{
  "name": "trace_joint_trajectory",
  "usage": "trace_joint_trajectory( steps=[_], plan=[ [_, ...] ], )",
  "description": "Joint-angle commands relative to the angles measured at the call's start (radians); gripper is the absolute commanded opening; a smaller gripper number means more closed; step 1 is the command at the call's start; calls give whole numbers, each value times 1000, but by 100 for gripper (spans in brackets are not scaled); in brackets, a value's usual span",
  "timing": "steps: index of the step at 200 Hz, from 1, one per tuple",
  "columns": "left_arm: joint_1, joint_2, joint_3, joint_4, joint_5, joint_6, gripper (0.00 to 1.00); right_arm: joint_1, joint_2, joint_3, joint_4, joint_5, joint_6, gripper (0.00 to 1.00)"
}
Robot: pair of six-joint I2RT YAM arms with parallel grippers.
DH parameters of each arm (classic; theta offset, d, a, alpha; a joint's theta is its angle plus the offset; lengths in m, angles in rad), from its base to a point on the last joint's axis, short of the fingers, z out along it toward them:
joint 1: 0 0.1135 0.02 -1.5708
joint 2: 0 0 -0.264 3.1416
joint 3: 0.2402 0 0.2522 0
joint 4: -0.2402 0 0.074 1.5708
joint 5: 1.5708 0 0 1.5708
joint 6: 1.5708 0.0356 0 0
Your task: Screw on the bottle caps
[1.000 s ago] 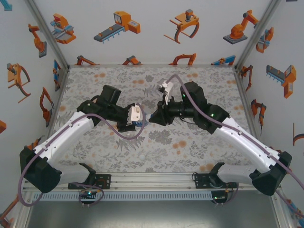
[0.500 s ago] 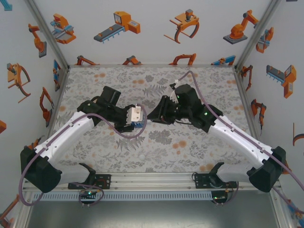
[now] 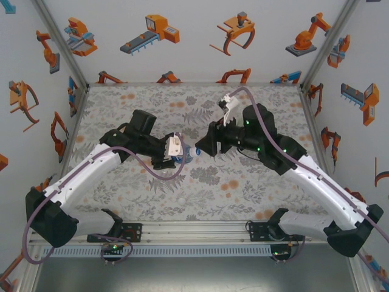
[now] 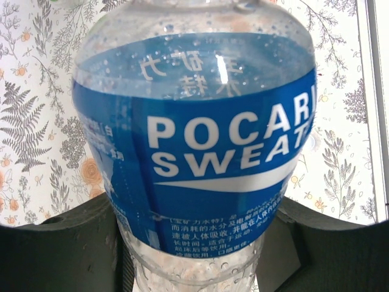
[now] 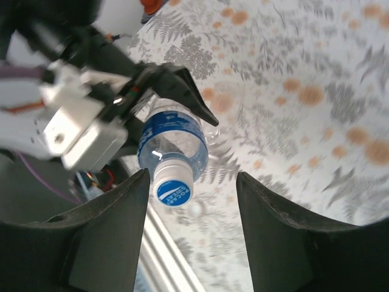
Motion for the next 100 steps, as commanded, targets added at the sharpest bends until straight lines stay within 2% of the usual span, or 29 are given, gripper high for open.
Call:
trace_joint_trajectory(
  steps=[1, 21, 46, 100],
  plan=[
    [-1, -19, 16, 6, 43, 14, 0, 1, -1, 30, 7, -174, -410, 54],
    [0, -22, 15, 6, 44, 17, 0, 1, 1, 24, 6, -281, -583, 53],
    [-1, -21, 15, 7, 46, 19, 0, 2, -4, 2, 13, -347, -762, 50],
    [-1, -22, 13, 7, 46, 21, 0, 3, -6, -63, 67, -404, -876, 50]
  ],
)
